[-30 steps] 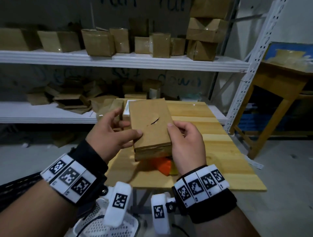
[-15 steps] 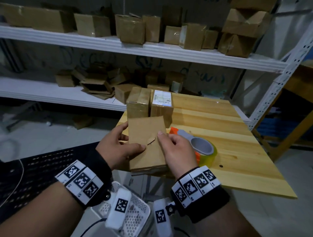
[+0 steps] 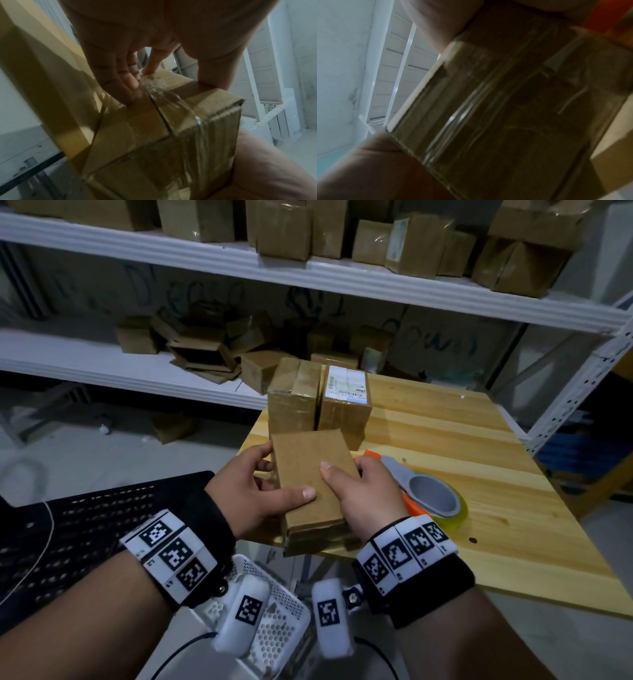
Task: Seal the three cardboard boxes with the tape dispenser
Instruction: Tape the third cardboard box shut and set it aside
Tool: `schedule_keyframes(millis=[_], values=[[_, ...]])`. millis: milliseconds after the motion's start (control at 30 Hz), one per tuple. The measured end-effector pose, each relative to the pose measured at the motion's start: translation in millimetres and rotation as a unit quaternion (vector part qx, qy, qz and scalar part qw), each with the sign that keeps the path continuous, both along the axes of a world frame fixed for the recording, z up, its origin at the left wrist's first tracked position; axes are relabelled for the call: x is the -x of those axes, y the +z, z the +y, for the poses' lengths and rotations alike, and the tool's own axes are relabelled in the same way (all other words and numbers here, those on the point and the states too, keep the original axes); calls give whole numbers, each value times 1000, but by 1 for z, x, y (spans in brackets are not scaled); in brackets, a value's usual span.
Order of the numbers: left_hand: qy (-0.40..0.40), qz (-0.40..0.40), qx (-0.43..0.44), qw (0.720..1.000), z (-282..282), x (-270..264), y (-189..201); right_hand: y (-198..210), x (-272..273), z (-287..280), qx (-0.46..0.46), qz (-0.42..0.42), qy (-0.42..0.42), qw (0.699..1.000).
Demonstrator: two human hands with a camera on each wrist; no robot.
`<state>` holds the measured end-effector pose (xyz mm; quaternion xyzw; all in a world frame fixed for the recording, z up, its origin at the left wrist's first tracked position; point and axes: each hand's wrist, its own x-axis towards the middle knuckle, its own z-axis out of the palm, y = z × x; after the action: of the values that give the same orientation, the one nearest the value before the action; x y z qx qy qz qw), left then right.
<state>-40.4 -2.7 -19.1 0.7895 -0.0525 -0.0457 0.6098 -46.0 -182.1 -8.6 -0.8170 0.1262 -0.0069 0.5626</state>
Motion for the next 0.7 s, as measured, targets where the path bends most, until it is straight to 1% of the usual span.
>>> schedule_keyframes(millis=[233, 333, 467, 700], values=[[-2, 29, -8, 1000, -1, -4, 0, 2, -5, -2, 23, 14, 14, 1000], [-4, 56, 17, 998, 0, -6, -1, 0, -3, -3, 22, 1, 12, 1000], [-3, 41, 26, 999, -4, -5, -1, 1, -2, -4, 23, 6, 17, 1000], [4, 58, 53, 997, -1, -3, -5, 4, -2, -3, 43, -3, 32, 999]])
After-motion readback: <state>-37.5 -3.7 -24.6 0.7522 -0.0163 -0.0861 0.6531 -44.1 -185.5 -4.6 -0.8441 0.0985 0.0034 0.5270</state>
